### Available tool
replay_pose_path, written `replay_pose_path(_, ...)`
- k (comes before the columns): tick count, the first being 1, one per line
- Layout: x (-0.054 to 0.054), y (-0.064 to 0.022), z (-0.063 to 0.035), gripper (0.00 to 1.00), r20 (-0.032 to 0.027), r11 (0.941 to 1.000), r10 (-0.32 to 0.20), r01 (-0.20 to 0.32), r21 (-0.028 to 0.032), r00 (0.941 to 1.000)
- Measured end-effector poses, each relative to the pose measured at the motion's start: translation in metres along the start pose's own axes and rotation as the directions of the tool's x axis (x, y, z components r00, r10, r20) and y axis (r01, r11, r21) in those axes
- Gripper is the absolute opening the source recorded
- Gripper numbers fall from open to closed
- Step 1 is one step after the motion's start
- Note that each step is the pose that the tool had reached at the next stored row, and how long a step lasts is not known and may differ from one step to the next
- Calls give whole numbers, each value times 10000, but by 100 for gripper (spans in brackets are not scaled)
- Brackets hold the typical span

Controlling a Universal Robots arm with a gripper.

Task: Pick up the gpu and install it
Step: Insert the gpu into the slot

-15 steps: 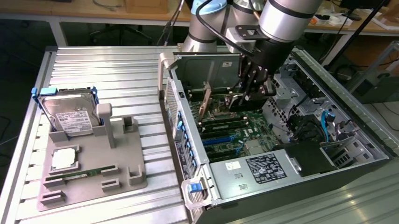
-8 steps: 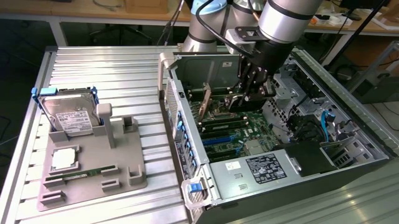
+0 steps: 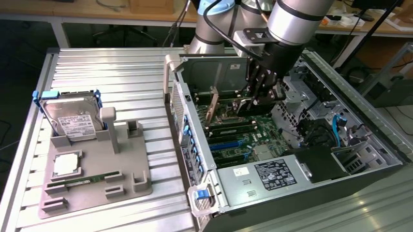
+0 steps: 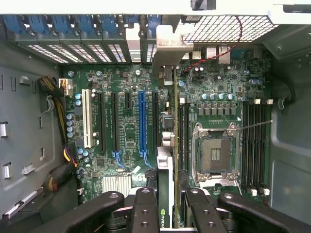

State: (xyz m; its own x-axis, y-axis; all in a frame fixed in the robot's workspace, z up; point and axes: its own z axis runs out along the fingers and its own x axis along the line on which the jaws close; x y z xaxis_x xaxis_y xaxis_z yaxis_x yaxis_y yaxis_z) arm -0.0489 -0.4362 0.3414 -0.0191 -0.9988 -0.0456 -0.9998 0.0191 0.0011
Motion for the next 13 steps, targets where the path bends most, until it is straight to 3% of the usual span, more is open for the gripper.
replay_pose_path(13,1,0,26,27,0,10000,0,0,0,10000)
